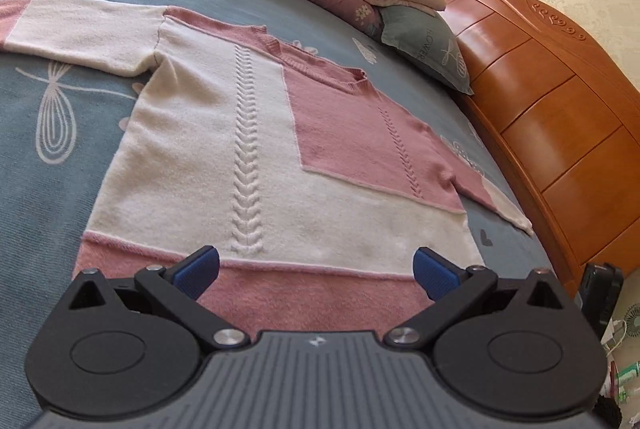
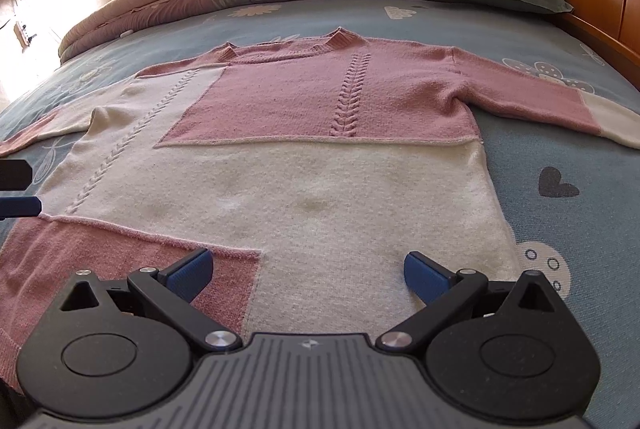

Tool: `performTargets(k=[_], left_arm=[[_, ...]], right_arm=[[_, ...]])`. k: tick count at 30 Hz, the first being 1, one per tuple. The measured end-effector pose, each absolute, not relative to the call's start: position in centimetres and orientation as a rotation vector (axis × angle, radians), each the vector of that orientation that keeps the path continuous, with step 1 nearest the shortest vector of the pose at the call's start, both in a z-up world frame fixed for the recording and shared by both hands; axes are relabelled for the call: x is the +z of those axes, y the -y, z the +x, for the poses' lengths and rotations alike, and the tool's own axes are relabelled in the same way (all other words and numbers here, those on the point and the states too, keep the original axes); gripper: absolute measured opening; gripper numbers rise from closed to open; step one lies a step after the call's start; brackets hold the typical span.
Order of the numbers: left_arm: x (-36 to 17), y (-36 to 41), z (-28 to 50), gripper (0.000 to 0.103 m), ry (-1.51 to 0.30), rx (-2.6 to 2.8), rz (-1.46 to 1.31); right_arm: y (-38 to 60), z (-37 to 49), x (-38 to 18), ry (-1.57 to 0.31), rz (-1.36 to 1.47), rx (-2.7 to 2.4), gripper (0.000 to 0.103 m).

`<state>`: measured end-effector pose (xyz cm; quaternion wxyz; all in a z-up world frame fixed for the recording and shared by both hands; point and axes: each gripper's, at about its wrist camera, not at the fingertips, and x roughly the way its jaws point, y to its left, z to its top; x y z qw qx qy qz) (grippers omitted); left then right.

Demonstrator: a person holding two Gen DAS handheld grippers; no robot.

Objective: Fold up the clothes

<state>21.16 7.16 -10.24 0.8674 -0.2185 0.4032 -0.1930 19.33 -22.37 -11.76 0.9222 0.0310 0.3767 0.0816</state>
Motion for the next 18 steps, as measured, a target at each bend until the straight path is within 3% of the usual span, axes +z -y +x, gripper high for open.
performTargets(k=[14, 18], left_arm=[[-8.8, -6.7, 17.5, 0.102, -0.804, -0.447, -0.469], [-10.6, -5.3, 16.6, 0.102, -0.837, -0.469, -0.484]], right_arm=[[22.4, 19.2, -11.9, -0.774, 0.046, 0.172, 0.103], [22.3, 19.1, -12.0, -0.774, 0.027, 0.173, 0.103]])
